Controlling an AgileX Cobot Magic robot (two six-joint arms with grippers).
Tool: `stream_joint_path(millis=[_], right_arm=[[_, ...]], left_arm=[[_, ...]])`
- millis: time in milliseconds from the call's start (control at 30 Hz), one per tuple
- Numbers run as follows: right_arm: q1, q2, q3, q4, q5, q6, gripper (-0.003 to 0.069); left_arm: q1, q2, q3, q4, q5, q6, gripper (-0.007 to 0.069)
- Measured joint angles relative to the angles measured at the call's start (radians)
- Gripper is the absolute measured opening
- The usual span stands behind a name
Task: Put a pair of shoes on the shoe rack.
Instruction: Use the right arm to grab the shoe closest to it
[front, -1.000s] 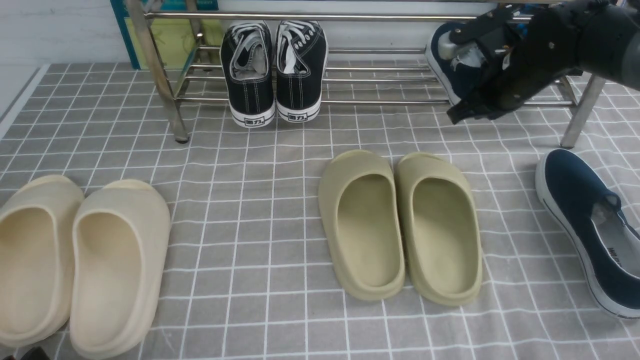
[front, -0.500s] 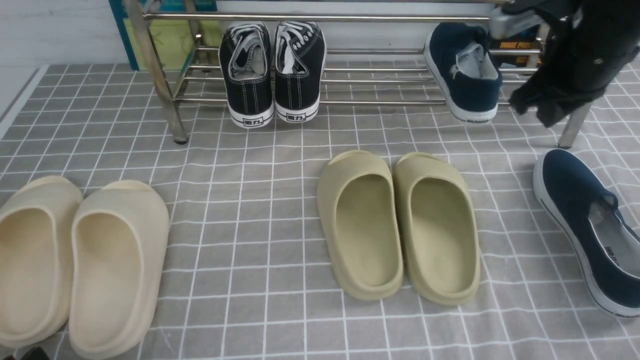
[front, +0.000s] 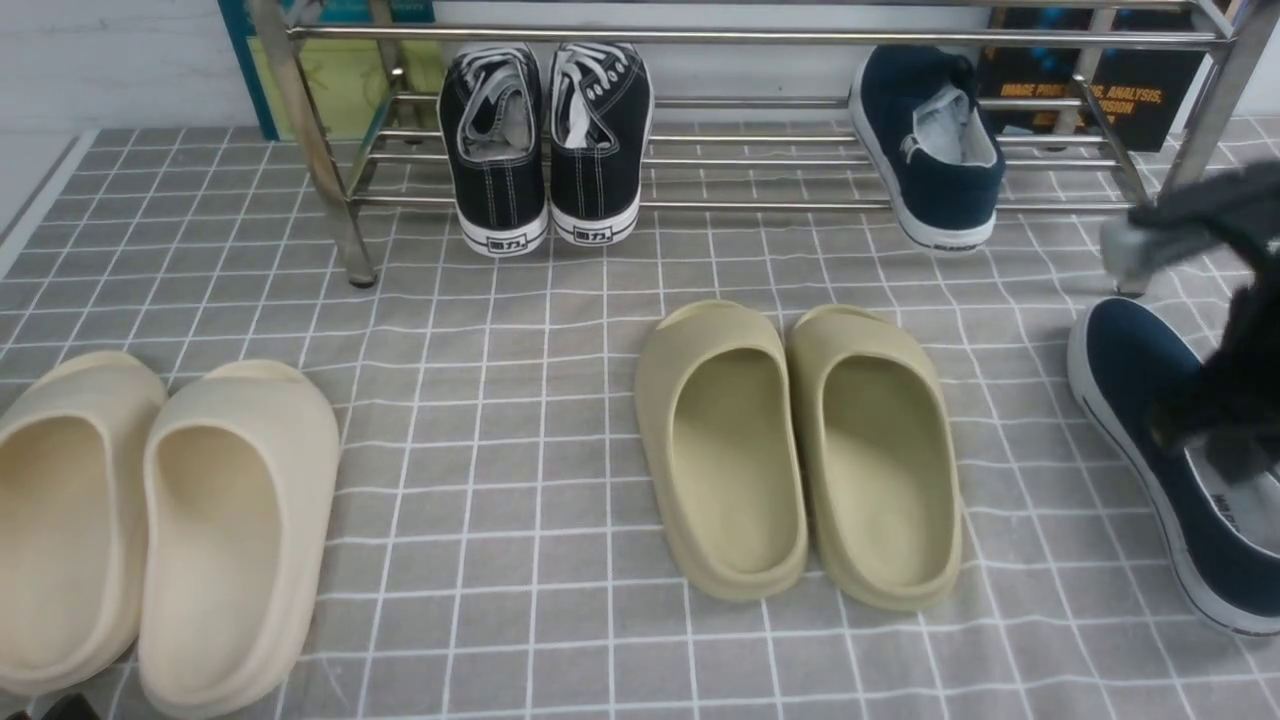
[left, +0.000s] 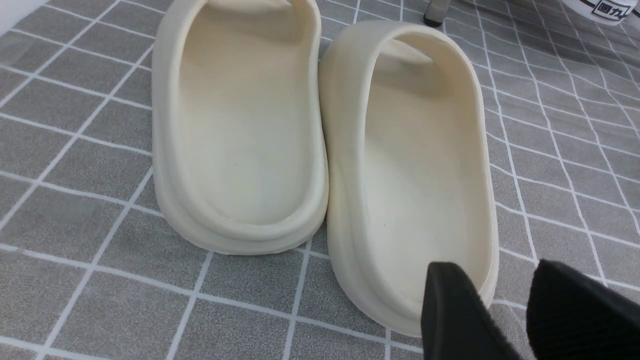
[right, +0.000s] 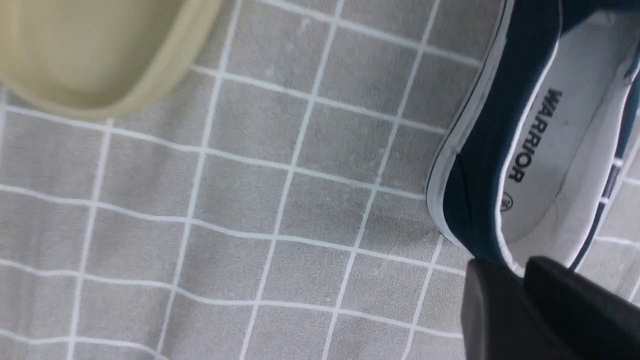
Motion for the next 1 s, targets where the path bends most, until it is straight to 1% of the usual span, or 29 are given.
stream_joint_path(millis=[100, 133, 167, 267, 333, 433, 467, 533, 567, 667, 767, 833, 867, 1000], right_arm=[[0.0, 0.003, 0.056, -0.053, -0.052, 0.072, 0.022], [0.0, 0.008, 0.08, -0.089, -0.091, 0.116, 0.0279], [0.0, 0.014, 0.092, -0.109, -0.114, 0.14, 0.0314], [0.0, 0.05, 0.117, -0.146, -0.179, 0.181, 0.0397], [0.0, 0.085, 0.131, -0.155, -0.214, 0.195, 0.043], [0.0, 0.132, 0.145, -0.161, -0.24, 0.206, 0.0439], [0.0, 0.153, 0.152, -0.163, -0.25, 0.209, 0.0433], [0.0, 0.204, 0.158, -0.164, -0.258, 0.212, 0.0393], [0.0, 0.207, 0.158, -0.164, -0.258, 0.213, 0.0388], [0.0, 0.232, 0.159, -0.177, -0.26, 0.215, 0.0262], [-0.001, 0.22, 0.159, -0.179, -0.267, 0.215, 0.0101], [-0.001, 0.2, 0.161, -0.166, -0.271, 0.215, 0.0036], [-0.001, 0.197, 0.161, -0.165, -0.271, 0.215, 0.0031], [-0.001, 0.06, 0.165, -0.136, -0.24, 0.212, 0.0032]], left_arm=[[0.0, 0.0, 0.0, 0.0, 0.0, 0.0, 0.0239], [0.0, 0.0, 0.0, 0.0, 0.0, 0.0, 0.0239], [0.0, 0.0, 0.0, 0.0, 0.0, 0.0, 0.0239], [0.0, 0.0, 0.0, 0.0, 0.0, 0.0, 0.0239], [0.0, 0.0, 0.0, 0.0, 0.0, 0.0, 0.0239], [0.0, 0.0, 0.0, 0.0, 0.0, 0.0, 0.0239], [0.0, 0.0, 0.0, 0.0, 0.0, 0.0, 0.0239], [0.0, 0.0, 0.0, 0.0, 0.0, 0.0, 0.0239], [0.0, 0.0, 0.0, 0.0, 0.0, 0.0, 0.0239], [0.0, 0.0, 0.0, 0.0, 0.0, 0.0, 0.0239], [0.0, 0.0, 0.0, 0.0, 0.0, 0.0, 0.0239], [0.0, 0.0, 0.0, 0.0, 0.0, 0.0, 0.0239], [0.0, 0.0, 0.0, 0.0, 0.0, 0.0, 0.0239], [0.0, 0.0, 0.0, 0.0, 0.0, 0.0, 0.0239]])
